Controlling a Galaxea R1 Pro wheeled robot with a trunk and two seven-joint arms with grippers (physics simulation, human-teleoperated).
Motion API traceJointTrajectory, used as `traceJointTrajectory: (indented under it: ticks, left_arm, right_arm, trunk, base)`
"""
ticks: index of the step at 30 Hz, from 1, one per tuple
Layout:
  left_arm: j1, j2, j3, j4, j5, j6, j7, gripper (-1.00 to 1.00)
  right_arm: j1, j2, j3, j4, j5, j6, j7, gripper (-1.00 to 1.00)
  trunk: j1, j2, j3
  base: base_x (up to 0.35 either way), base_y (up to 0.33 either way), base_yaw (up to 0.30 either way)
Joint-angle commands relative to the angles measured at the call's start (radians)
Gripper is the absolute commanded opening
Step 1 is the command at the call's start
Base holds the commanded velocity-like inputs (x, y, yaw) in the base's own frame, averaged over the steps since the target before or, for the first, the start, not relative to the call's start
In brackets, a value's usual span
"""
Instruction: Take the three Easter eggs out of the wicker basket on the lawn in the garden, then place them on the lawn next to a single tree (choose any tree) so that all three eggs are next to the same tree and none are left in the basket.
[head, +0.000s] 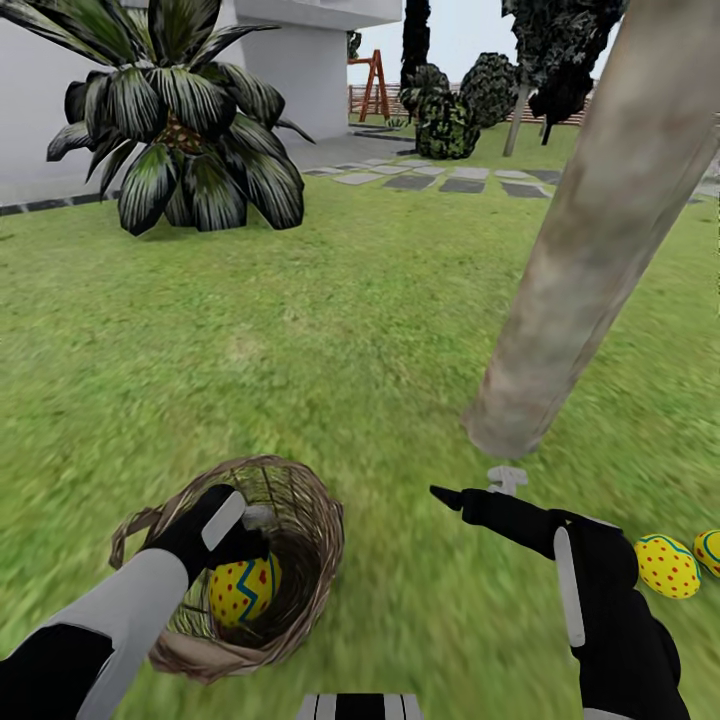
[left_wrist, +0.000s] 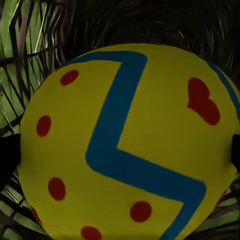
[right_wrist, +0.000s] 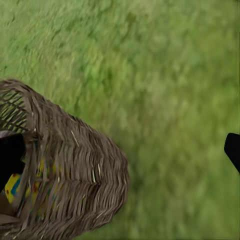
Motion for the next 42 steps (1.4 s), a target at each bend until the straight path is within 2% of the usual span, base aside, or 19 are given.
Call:
traceJointTrajectory:
  ticks: [1, 14, 24, 36, 42]
  left_arm:
    - [0.0, 0.001, -0.007, -0.001, 0.011, 0.002, 0.006, -1.0]
    - [0.0, 0.001, -0.007, 0.0, 0.01, 0.021, 0.006, -1.0]
    - [0.0, 0.001, -0.007, 0.0, 0.01, 0.022, 0.007, -1.0]
    - [0.0, 0.001, -0.006, -0.003, 0.009, 0.048, 0.009, -1.0]
    - [0.0, 0.001, -0.007, -0.009, 0.011, 0.084, 0.009, -1.0]
  right_arm:
    - [0.0, 0.001, -0.002, -0.001, 0.01, 0.004, 0.01, 1.0]
    - [-0.002, 0.001, -0.002, 0.0, 0.01, 0.007, 0.009, 1.0]
    - [-0.003, 0.0, -0.001, 0.0, 0.01, 0.038, 0.009, 1.0]
    - [-0.003, 0.001, -0.001, 0.0, 0.011, 0.041, 0.009, 1.0]
    - [-0.003, 0.0, -0.001, 0.0, 0.011, 0.041, 0.009, 1.0]
  trunk:
    - [-0.001, 0.0, 0.003]
    - [-0.006, 0.003, 0.053]
    - [-0.011, 0.005, 0.092]
    - [-0.016, 0.008, 0.139]
    - [-0.019, 0.01, 0.162]
  base:
    - [0.0, 0.0, 0.0]
    - [0.0, 0.0, 0.0]
    - [0.0, 0.0, 0.0]
    - [0.0, 0.0, 0.0]
    - [0.0, 0.0, 0.0]
